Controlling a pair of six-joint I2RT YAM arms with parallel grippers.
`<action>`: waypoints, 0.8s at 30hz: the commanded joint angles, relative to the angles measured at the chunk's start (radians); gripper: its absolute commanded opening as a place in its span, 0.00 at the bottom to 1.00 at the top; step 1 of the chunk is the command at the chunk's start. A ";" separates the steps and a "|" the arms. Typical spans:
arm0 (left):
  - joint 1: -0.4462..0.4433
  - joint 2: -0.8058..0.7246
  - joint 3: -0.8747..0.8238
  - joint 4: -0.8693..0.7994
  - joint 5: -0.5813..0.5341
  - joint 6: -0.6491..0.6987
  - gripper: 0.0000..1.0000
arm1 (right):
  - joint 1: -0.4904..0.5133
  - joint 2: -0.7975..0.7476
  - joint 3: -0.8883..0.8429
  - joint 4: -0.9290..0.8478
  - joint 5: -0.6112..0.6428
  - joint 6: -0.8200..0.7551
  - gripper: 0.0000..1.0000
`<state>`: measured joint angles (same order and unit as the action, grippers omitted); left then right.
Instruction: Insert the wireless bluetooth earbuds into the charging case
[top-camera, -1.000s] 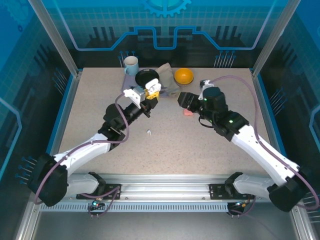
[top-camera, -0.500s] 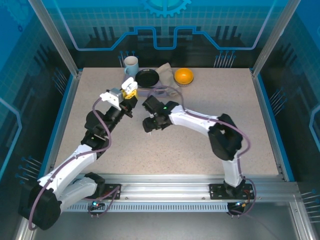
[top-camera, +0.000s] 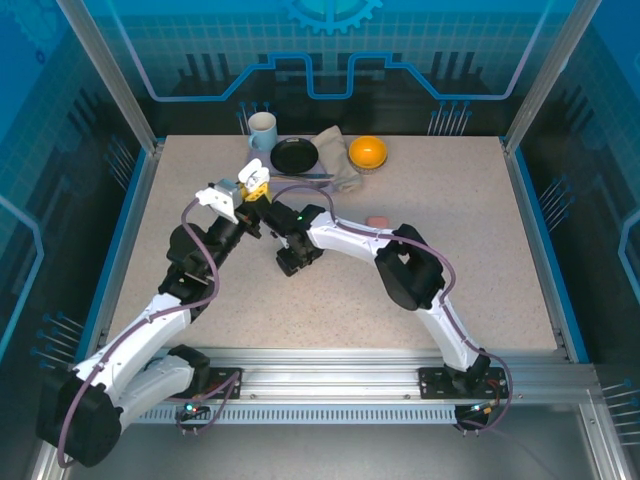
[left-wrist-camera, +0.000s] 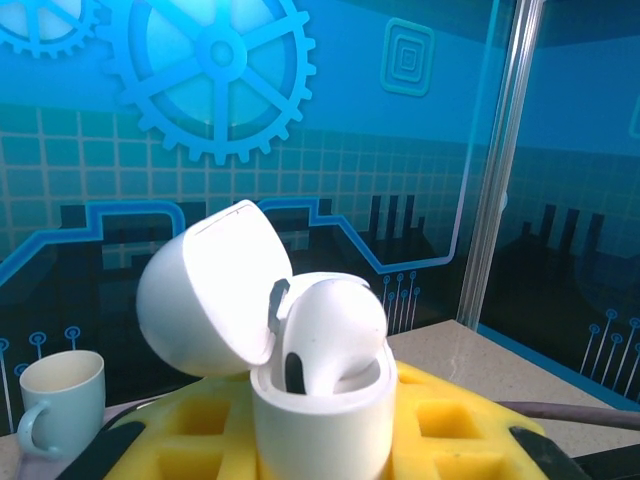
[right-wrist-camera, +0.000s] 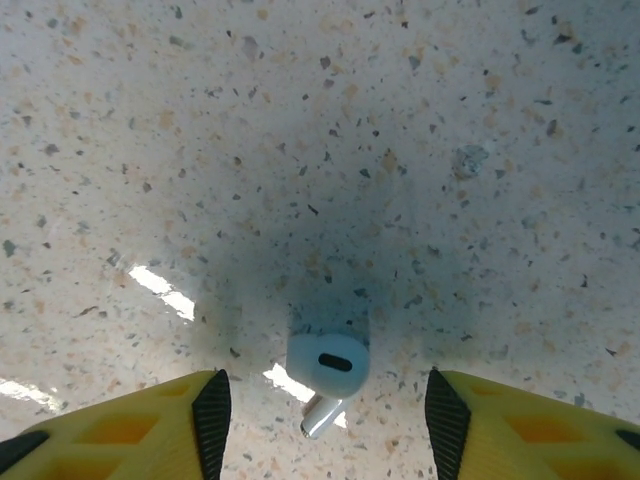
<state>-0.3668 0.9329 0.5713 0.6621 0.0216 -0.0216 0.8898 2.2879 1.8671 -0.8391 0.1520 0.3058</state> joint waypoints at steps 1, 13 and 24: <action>0.013 -0.019 -0.010 0.020 -0.013 -0.013 0.00 | 0.006 0.032 0.041 -0.039 -0.006 -0.025 0.56; 0.012 -0.008 -0.010 0.028 -0.011 -0.024 0.00 | -0.008 0.094 0.083 -0.037 -0.004 -0.017 0.50; 0.013 0.001 0.001 0.027 -0.002 -0.031 0.00 | -0.027 0.064 0.029 -0.012 -0.010 0.010 0.43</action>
<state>-0.3634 0.9333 0.5690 0.6590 0.0219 -0.0284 0.8810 2.3474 1.9278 -0.8478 0.1413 0.3019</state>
